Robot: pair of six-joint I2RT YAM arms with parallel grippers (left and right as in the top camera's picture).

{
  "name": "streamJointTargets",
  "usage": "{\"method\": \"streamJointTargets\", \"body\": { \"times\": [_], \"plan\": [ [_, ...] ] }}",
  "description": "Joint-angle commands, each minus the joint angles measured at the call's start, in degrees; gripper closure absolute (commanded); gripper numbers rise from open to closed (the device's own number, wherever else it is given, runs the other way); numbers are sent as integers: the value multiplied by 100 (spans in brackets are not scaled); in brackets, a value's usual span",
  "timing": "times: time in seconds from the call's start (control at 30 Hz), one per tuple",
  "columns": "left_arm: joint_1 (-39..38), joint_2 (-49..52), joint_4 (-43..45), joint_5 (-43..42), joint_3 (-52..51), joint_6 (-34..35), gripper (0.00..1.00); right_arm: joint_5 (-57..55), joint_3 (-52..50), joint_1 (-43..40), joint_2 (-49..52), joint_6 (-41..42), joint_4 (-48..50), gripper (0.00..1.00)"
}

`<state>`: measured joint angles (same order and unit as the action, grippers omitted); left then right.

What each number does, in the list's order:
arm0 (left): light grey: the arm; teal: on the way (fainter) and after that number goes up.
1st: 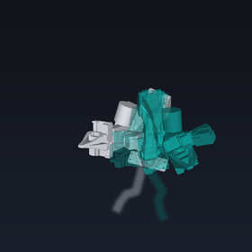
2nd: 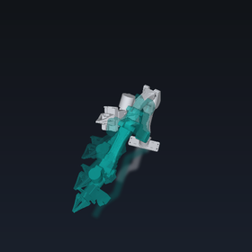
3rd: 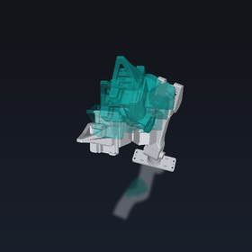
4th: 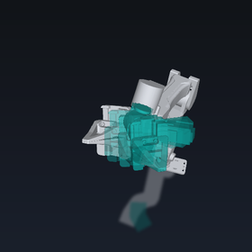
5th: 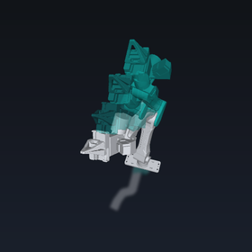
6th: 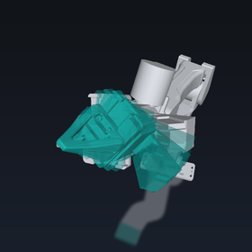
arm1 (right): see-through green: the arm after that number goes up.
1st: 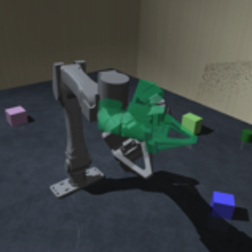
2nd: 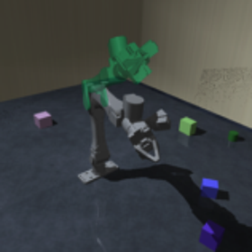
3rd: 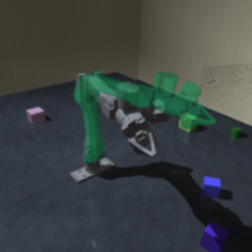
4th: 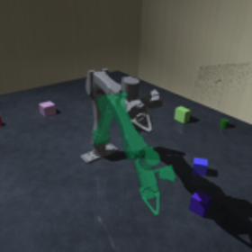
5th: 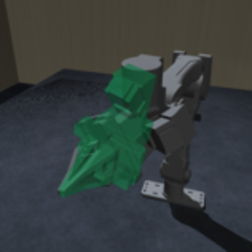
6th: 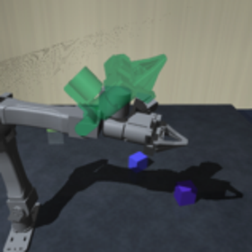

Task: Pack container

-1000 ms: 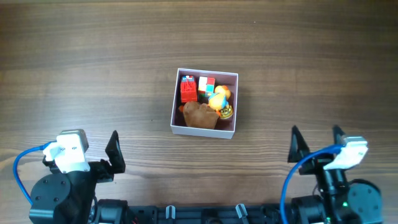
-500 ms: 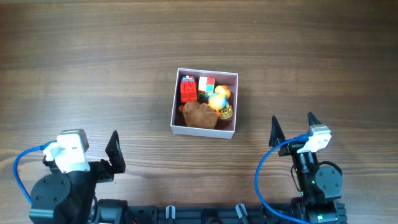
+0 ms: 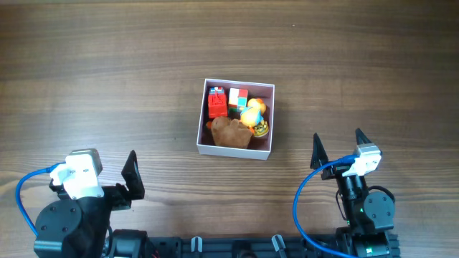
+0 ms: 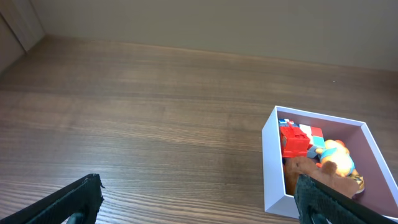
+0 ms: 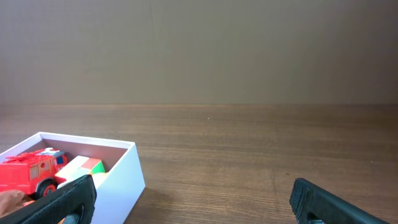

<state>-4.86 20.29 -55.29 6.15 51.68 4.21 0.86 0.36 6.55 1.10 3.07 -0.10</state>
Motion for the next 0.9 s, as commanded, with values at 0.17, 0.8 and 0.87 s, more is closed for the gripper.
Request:
{"method": "streamJointTargets", "body": {
  "times": [0.17,0.8,0.87],
  "plan": [
    [20,-11,9,35,-20,74,0,31,-7,-31,-50,-68,35,0],
    [31,-2009,1102,-496,-2328,72,0,31,-7,-31,-50,-66,35,0],
    [66,-2002,1867,-667,-2793,72,0,31,-7,-31,-50,-66,35,0]
  ]
}}
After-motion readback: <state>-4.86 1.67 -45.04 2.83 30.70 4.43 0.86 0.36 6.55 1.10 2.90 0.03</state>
